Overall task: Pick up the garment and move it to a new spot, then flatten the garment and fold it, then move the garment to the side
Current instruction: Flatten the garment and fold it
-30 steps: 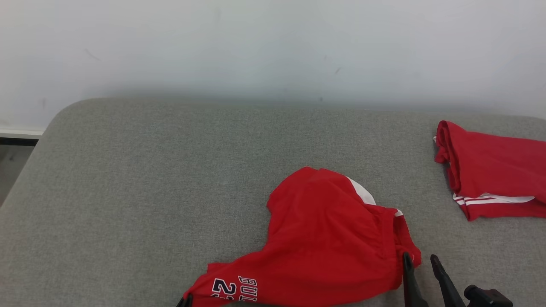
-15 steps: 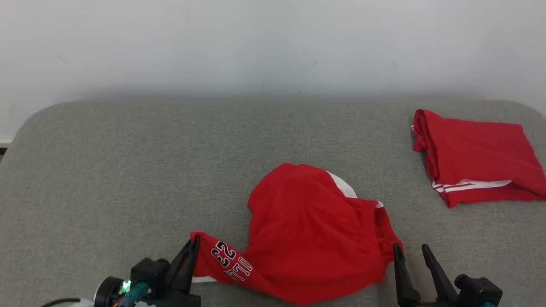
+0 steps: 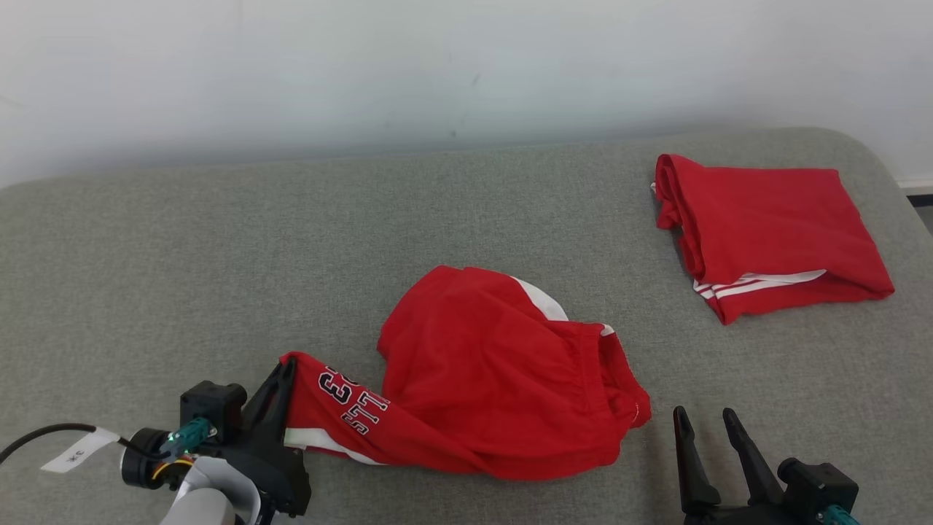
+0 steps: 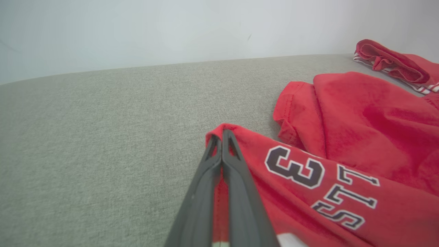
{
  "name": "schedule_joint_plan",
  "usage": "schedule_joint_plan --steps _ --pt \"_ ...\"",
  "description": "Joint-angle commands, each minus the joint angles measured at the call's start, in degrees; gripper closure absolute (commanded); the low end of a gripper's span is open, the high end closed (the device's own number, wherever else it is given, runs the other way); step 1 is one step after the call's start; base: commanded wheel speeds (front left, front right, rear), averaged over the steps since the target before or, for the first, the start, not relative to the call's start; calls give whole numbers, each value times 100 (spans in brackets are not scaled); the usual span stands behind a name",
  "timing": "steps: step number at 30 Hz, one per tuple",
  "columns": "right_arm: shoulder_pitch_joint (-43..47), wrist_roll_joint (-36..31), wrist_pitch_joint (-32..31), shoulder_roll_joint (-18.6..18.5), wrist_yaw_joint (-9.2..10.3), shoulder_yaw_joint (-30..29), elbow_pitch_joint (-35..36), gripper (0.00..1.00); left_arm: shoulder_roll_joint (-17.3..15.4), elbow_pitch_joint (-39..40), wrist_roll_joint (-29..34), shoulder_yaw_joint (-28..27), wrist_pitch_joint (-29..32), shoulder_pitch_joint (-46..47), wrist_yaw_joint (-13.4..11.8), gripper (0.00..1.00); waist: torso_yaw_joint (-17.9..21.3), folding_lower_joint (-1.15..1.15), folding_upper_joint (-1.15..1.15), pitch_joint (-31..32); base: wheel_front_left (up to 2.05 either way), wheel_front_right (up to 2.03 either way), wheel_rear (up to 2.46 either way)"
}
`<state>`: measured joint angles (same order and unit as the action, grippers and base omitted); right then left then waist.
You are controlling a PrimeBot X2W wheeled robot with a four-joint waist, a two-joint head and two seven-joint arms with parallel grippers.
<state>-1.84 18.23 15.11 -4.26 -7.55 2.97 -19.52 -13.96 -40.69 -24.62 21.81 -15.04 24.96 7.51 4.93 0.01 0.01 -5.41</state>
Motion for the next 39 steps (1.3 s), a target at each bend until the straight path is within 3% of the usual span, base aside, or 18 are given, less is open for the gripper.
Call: schedule_joint_plan --steps 1,2,3,4,12,26,32,39 --pt "-17 17 6 -10 11 20 -15 0 -22 -43 -6 -9 -14 36 -11 100 -23 -1 -1 24 0 0 0" --pt "-5 14 6 -1 11 21 -22 0 -13 -43 2 -22 -14 52 -11 100 -51 -1 -1 50 0 0 0" --pt "10 4 6 11 11 36 -25 0 -19 -24 30 -68 -14 49 -11 56 -75 -1 -1 73 0 0 0" --pt "32 2 6 20 11 42 -30 0 -17 -14 68 -106 -14 20 -11 0 -110 -1 -1 104 0 0 0" --pt "227 39 6 55 11 78 -1 0 146 353 299 -674 -14 -572 -10 0 -334 -1 -1 317 0 0 0" --pt "924 255 6 -269 11 394 391 0 790 2707 1153 -1570 -14 -2739 -11 0 -729 -1 -1 464 0 0 0" --pt "809 191 6 -486 11 887 12 0 991 2978 1395 -1872 -14 -3168 -11 0 -885 -1 -1 501 0 0 0" --pt "200 31 5 -498 11 1195 -736 0 1066 2959 1423 -1964 -14 -3171 -11 0 -1012 -1 -1 510 0 0 0"
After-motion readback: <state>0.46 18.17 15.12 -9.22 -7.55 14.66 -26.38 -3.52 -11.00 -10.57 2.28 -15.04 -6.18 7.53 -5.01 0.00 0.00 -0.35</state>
